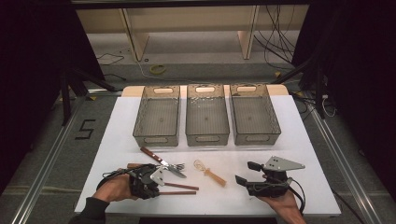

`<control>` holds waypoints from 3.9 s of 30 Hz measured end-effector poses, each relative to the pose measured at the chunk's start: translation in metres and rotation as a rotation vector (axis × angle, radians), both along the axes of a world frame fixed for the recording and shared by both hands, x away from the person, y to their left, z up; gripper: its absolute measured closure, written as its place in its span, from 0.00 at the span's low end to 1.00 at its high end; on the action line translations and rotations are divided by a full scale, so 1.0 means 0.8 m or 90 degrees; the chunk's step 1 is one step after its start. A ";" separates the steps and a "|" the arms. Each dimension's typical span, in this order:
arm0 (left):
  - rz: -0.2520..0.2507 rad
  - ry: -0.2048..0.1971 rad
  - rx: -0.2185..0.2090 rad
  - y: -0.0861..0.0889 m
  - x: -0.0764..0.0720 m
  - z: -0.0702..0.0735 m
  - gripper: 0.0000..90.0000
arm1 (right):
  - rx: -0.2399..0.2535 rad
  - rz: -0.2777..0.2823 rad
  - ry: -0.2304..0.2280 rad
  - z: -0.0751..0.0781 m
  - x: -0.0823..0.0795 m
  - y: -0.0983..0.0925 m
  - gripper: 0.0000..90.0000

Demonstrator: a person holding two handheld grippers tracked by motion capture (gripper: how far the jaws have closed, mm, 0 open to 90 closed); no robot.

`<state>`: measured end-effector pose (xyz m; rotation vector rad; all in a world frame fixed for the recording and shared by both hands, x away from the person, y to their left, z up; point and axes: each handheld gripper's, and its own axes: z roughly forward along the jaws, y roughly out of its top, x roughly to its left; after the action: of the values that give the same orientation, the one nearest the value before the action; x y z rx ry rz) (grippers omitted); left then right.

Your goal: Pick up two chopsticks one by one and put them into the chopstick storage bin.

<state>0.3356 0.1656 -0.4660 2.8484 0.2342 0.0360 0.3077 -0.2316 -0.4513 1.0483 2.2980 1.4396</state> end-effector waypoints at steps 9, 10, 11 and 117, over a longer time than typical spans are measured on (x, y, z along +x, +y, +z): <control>-0.012 -0.001 0.001 -0.001 -0.001 0.000 0.93 | -0.002 0.001 0.001 0.000 0.000 0.000 0.31; -0.012 -0.001 0.000 -0.001 -0.001 0.000 0.93 | -0.001 0.000 0.002 0.000 0.000 0.000 0.31; -0.013 -0.001 -0.001 -0.001 -0.001 0.000 0.93 | -0.001 0.000 0.003 0.000 0.000 0.000 0.31; 0.479 -0.207 -0.304 0.057 0.226 0.123 0.93 | 0.016 0.001 0.009 -0.001 0.002 -0.002 0.31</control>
<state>0.5164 0.2109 -0.3680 2.0984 1.0571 0.5102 0.3089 -0.2336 -0.4525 1.0662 2.2971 1.4694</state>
